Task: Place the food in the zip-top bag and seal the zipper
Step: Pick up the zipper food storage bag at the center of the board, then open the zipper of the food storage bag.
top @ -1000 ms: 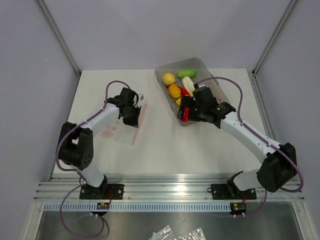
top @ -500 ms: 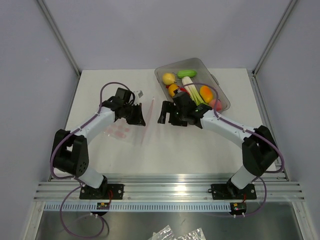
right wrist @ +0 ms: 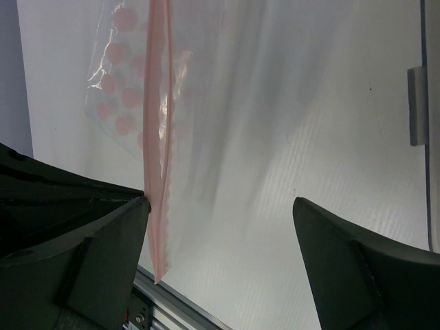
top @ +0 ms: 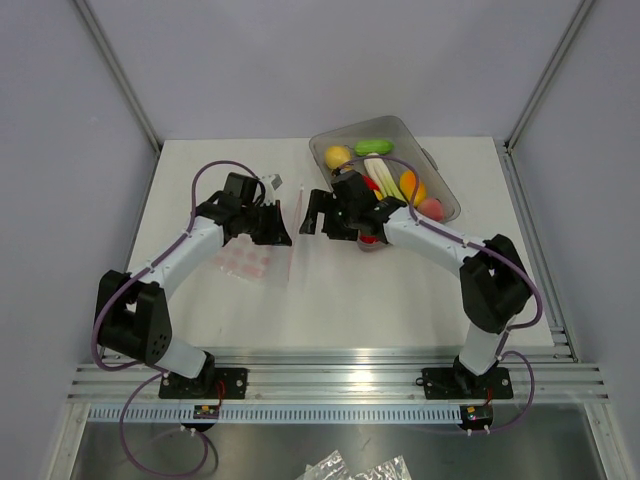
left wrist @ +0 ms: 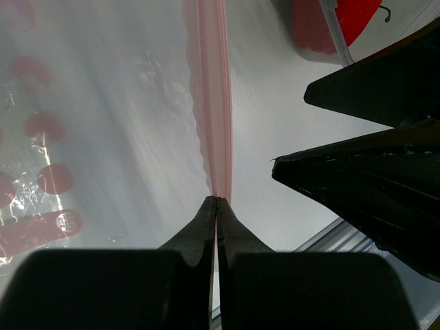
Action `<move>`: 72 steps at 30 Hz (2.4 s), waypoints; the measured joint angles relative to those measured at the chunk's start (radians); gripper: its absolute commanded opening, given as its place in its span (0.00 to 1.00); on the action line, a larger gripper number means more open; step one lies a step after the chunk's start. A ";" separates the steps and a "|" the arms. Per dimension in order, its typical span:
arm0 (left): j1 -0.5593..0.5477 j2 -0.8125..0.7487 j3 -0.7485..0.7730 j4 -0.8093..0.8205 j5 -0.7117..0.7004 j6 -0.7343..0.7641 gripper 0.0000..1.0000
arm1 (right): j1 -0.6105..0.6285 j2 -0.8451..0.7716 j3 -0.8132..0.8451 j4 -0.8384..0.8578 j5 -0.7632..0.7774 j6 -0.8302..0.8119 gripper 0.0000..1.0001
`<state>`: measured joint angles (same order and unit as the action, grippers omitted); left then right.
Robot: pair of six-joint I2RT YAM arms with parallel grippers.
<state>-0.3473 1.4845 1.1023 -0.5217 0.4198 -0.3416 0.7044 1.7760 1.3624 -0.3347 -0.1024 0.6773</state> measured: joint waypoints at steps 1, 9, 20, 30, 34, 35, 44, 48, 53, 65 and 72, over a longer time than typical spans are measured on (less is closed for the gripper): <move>0.000 0.000 0.000 0.000 0.002 0.000 0.00 | 0.000 0.006 0.008 0.001 -0.004 0.001 0.94; 0.002 0.000 0.000 0.001 0.018 -0.001 0.00 | 0.000 0.049 0.039 0.005 -0.018 0.003 0.93; 0.002 -0.001 -0.002 0.002 0.042 -0.004 0.00 | 0.000 0.122 0.109 -0.003 -0.018 0.009 0.48; 0.005 -0.006 -0.016 0.009 0.055 -0.012 0.00 | 0.001 0.122 0.117 0.014 -0.023 0.016 0.00; 0.005 -0.006 -0.016 0.022 0.056 -0.035 0.00 | 0.001 0.122 0.116 0.024 -0.022 0.016 0.00; 0.005 -0.006 -0.016 0.024 0.055 -0.040 0.00 | 0.002 0.122 0.116 0.024 -0.021 0.016 0.00; 0.005 0.006 -0.016 0.040 0.044 -0.105 0.62 | 0.028 0.114 0.071 0.046 -0.011 0.025 0.00; 0.005 0.022 -0.016 0.046 0.048 -0.121 0.74 | 0.036 0.105 0.070 0.045 -0.010 0.025 0.00; -0.004 0.049 -0.007 0.041 0.039 -0.120 0.61 | 0.036 0.078 0.069 0.045 0.004 0.026 0.00; -0.018 0.075 0.000 0.045 0.017 -0.114 0.31 | 0.037 0.010 0.034 0.037 0.015 0.025 0.00; -0.014 0.075 0.000 0.051 0.010 -0.130 0.00 | 0.037 0.000 0.010 0.028 0.021 0.023 0.00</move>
<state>-0.3614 1.5593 1.1027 -0.4706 0.4297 -0.4713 0.7410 1.7760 1.3720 -0.3069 -0.0811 0.7006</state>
